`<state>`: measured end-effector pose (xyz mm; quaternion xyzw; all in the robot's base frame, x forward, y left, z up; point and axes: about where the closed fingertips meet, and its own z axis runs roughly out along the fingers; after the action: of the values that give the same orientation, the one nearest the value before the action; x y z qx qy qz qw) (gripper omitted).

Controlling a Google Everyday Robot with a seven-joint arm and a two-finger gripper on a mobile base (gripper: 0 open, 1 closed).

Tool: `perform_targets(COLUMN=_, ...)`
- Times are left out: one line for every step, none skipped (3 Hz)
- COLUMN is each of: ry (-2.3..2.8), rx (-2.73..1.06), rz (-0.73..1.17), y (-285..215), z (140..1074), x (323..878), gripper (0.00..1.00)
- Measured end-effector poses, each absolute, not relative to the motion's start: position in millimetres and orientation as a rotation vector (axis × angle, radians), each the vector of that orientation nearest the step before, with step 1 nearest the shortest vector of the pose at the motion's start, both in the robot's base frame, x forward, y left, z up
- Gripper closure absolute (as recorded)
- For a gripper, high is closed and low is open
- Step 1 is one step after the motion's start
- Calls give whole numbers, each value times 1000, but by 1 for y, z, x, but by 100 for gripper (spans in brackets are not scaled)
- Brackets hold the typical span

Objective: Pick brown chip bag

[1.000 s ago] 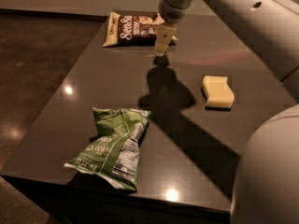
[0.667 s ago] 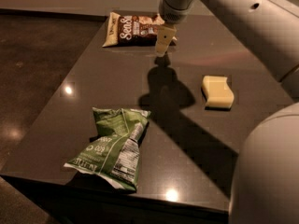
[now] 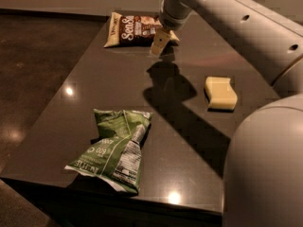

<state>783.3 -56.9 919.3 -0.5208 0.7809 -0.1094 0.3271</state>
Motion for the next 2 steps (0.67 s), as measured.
perform_targets(ry=2092, rx=-1117, rz=-215, y=-62, z=914, x=806, gripper=0)
perform_targets(ry=2102, rx=-969, rz=-179, y=-64, z=913, x=817, gripper=0)
